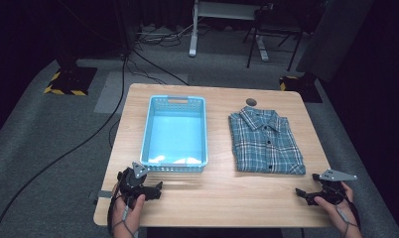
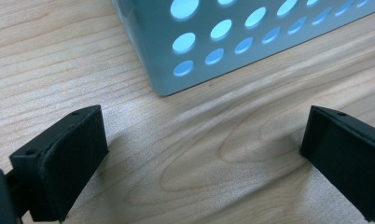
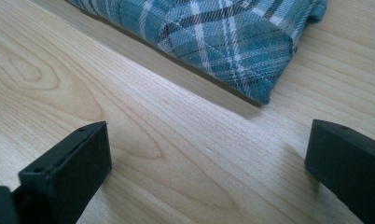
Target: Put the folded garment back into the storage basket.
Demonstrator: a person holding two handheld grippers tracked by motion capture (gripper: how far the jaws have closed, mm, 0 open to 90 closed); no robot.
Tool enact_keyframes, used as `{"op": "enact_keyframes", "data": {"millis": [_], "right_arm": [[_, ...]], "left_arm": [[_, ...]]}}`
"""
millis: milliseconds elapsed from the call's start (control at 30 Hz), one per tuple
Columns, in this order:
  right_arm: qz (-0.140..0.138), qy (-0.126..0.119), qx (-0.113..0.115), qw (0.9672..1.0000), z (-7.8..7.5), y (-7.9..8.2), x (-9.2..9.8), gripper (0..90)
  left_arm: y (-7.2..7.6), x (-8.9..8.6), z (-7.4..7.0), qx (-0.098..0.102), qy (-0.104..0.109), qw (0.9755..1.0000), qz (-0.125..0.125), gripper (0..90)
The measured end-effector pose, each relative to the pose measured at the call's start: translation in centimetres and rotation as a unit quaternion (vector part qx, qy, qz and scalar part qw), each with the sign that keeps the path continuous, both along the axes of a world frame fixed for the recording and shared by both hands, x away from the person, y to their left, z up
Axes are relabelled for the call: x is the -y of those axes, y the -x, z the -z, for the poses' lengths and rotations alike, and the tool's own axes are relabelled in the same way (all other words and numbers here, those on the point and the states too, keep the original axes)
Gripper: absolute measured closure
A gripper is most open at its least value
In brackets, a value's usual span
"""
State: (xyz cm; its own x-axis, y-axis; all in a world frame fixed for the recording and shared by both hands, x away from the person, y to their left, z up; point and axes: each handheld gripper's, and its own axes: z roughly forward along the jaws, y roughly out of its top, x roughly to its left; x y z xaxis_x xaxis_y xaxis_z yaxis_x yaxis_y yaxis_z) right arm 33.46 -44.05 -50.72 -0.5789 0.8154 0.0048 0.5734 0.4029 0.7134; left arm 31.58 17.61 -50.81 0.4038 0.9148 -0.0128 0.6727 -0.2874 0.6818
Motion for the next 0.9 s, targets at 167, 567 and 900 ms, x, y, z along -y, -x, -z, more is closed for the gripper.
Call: {"op": "enact_keyframes", "data": {"millis": [167,567,900], "right_arm": [[0.000,0.000,0.000,1.0000,-0.01,0.00,0.00,0.2],[-0.001,0.000,0.002,1.0000,-0.02,0.03,0.01,1.3],[0.004,0.001,0.002,1.0000,-0.03,0.07,-0.01,1.3]], "left_arm": [[0.00,0.00,0.00,0.000,0.000,1.0000,0.000,0.2],[0.03,0.02,0.00,0.000,0.001,1.0000,0.001,0.2],[0.02,-0.01,0.00,0.000,0.001,1.0000,0.004,0.2]]}}
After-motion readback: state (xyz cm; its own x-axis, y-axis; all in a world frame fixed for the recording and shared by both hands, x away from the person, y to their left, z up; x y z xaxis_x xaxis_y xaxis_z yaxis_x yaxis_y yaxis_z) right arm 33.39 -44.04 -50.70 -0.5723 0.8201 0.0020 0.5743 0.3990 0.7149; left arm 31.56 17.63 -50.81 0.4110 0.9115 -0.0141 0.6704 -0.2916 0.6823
